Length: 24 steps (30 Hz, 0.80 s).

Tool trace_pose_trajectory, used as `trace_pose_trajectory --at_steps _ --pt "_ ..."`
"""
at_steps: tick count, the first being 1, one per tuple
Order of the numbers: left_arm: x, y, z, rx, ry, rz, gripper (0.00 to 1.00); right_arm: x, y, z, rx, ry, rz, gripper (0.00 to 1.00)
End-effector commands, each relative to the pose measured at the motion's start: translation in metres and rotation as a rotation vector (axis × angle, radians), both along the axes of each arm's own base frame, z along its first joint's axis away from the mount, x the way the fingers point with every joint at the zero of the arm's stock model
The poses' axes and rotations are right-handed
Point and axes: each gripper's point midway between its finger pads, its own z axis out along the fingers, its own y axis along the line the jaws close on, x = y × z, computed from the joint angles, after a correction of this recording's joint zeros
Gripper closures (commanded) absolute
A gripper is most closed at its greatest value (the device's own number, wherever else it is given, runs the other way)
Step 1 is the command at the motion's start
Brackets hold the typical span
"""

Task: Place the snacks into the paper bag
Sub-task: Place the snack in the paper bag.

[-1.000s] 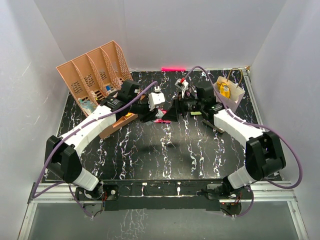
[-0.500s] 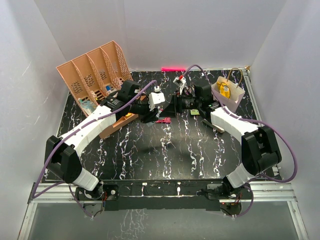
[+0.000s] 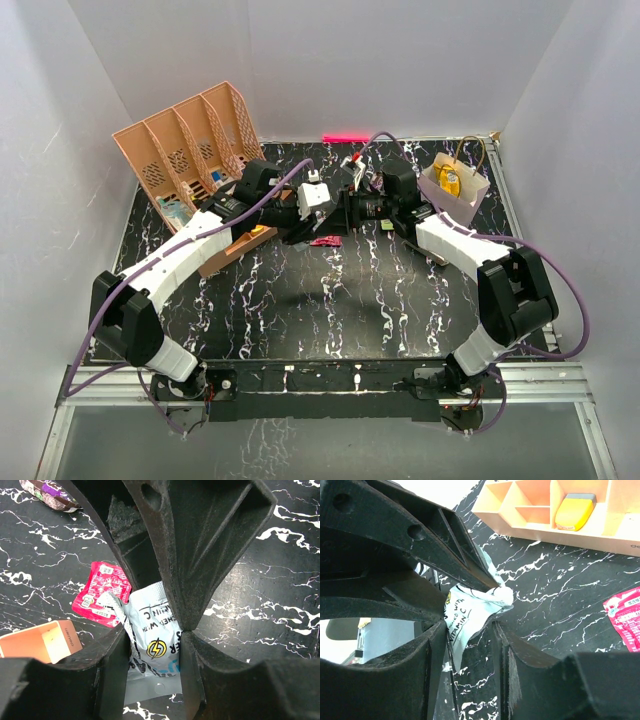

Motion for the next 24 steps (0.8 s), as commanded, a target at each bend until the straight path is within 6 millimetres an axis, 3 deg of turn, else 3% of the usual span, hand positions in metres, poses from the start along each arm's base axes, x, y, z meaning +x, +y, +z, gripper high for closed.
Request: trace_pose_trajectory --at_steps 1,5,9,16,24 --pt "-0.006 -0.006 0.014 -0.044 -0.028 -0.027 0.63 0.01 0.005 0.025 0.044 -0.095 0.002 0.6" --pt "-0.007 -0.006 0.01 -0.037 -0.025 -0.029 0.63 0.012 0.005 0.023 0.037 -0.098 -0.013 0.65" --pt "-0.008 -0.005 0.007 -0.031 -0.022 -0.031 0.61 0.015 0.004 0.021 0.028 -0.101 -0.022 0.76" --pt "-0.011 -0.002 0.003 -0.026 -0.02 -0.028 0.5 0.023 -0.005 0.028 0.004 -0.155 -0.058 0.92" --pt "-0.014 0.007 0.008 -0.006 -0.027 0.006 0.22 0.032 -0.034 0.033 -0.09 -0.314 -0.114 0.92"
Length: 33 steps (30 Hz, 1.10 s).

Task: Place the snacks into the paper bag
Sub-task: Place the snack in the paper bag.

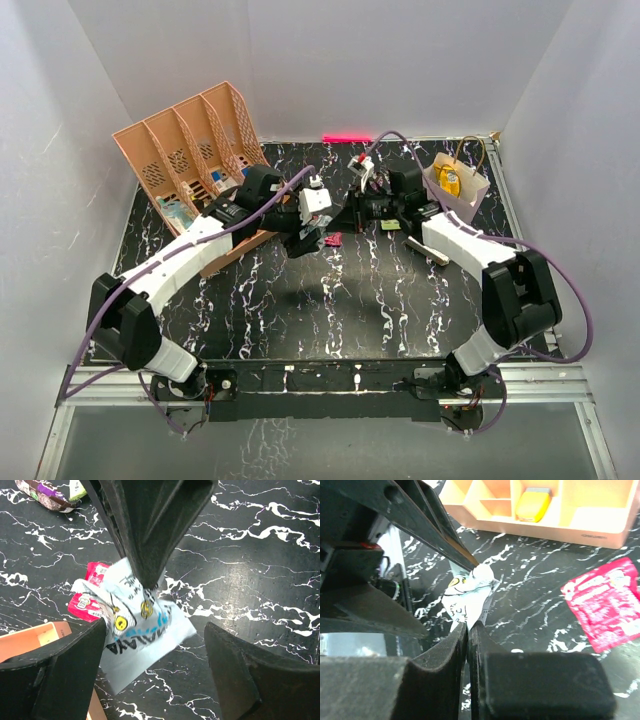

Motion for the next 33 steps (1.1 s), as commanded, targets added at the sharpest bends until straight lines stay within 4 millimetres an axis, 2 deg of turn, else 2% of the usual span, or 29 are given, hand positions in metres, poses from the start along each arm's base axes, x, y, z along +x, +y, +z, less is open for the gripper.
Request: trace_pose_trajectory --at_steps 1,6,10,15,18,24,27,31,33 --pt "-0.011 0.01 0.019 -0.006 -0.023 0.014 0.18 0.017 -0.022 0.048 -0.048 -0.291 -0.053 0.92" --pt "-0.003 0.024 0.027 0.012 -0.054 0.09 0.1 0.018 -0.05 0.051 -0.203 -0.446 -0.115 0.92" --pt "0.005 0.037 0.024 0.044 -0.07 0.156 0.05 0.017 -0.08 0.059 -0.335 -0.523 -0.194 0.92" --pt "0.017 0.057 0.027 0.078 -0.122 0.248 0.02 0.022 -0.133 0.094 -0.485 -0.629 -0.387 0.92" --pt "0.024 0.065 0.028 0.094 -0.145 0.281 0.02 0.024 -0.167 0.129 -0.528 -0.687 -0.515 0.92" --pt "0.029 0.07 0.025 0.114 -0.161 0.3 0.02 0.024 -0.228 0.195 -0.639 -0.777 -0.764 0.92" --pt "0.031 0.071 0.023 0.121 -0.164 0.303 0.02 0.026 -0.261 0.221 -0.722 -0.806 -0.903 0.92" --pt "0.031 0.071 0.022 0.125 -0.165 0.303 0.02 0.029 -0.292 0.227 -0.849 -0.82 -1.012 0.92" --pt "0.03 0.071 0.021 0.126 -0.164 0.302 0.02 0.032 -0.301 0.221 -0.905 -0.813 -1.027 0.92"
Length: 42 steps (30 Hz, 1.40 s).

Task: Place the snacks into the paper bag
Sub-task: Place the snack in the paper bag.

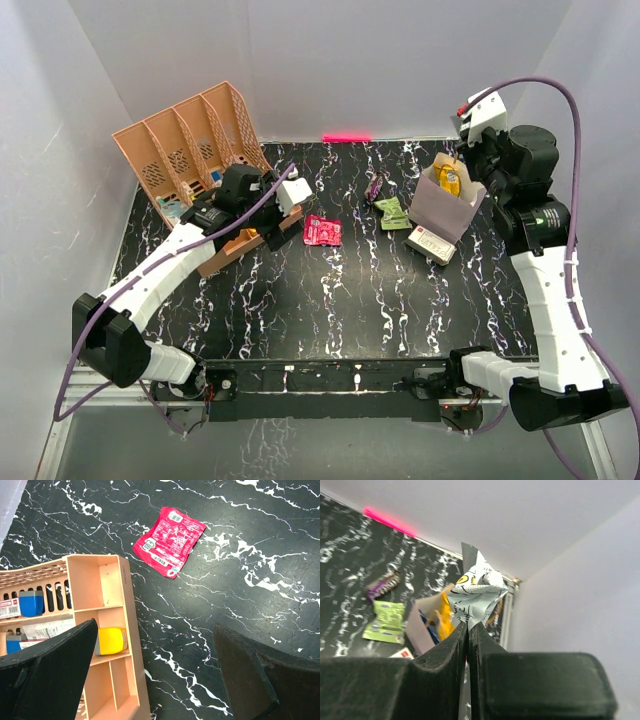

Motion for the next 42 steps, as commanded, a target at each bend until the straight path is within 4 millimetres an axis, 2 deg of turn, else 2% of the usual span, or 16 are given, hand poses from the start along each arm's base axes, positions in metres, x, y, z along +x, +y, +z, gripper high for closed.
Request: trace_pose_trajectory --at_steps 1,9,20,21,24,34,42 --pt "-0.002 0.004 0.008 -0.003 -0.033 0.003 0.02 0.003 -0.039 0.003 -0.116 -0.007 -0.179 0.92" --pt "-0.001 0.003 0.007 -0.004 -0.03 0.004 0.02 0.019 -0.045 -0.034 -0.179 0.108 -0.158 0.92" --pt "-0.001 0.004 0.006 -0.003 -0.027 0.005 0.02 0.036 -0.048 -0.088 -0.181 0.263 -0.075 0.92" --pt "-0.001 0.004 0.006 -0.003 -0.026 0.003 0.01 0.036 -0.056 -0.093 -0.181 0.28 -0.087 0.92" --pt "-0.003 0.004 0.005 -0.004 -0.025 0.002 0.02 0.038 -0.061 -0.104 -0.181 0.316 -0.072 0.92" --pt "-0.002 0.005 0.003 0.001 -0.027 0.001 0.02 0.046 -0.067 -0.129 -0.165 0.398 -0.039 0.92" --pt "-0.004 0.006 0.003 0.001 -0.027 0.0 0.02 0.05 -0.068 -0.137 -0.127 0.432 -0.054 0.92"
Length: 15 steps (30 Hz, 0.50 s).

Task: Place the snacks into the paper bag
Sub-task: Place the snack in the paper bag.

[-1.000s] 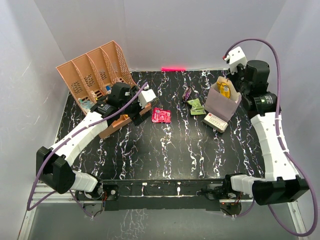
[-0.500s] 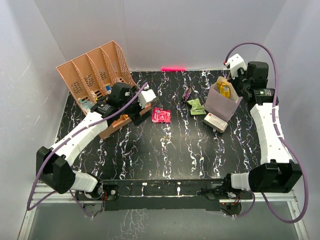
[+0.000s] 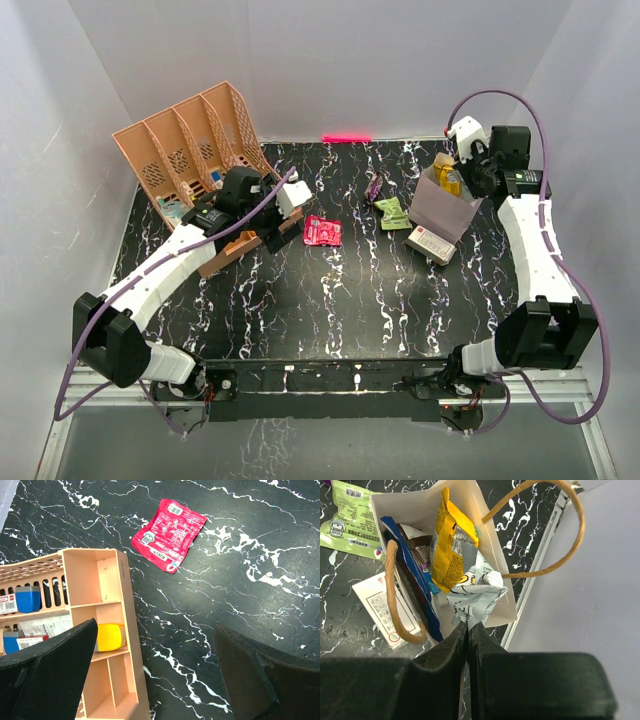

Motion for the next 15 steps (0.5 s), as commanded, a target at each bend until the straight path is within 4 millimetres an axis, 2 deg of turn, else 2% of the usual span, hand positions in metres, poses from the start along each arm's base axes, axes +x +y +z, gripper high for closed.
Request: trace_pose_trajectory --at_steps 1,6,15 --pt "-0.002 0.002 0.013 -0.019 -0.035 -0.005 0.02 0.007 -0.001 0.017 0.011 -0.047 -0.007 0.92" --pt "-0.002 0.001 0.013 -0.018 -0.034 -0.007 0.01 0.006 -0.006 0.014 -0.025 -0.022 -0.001 0.92" --pt "-0.002 0.001 0.013 -0.02 -0.033 -0.008 0.02 0.015 -0.001 0.0 -0.001 0.032 0.025 0.92"
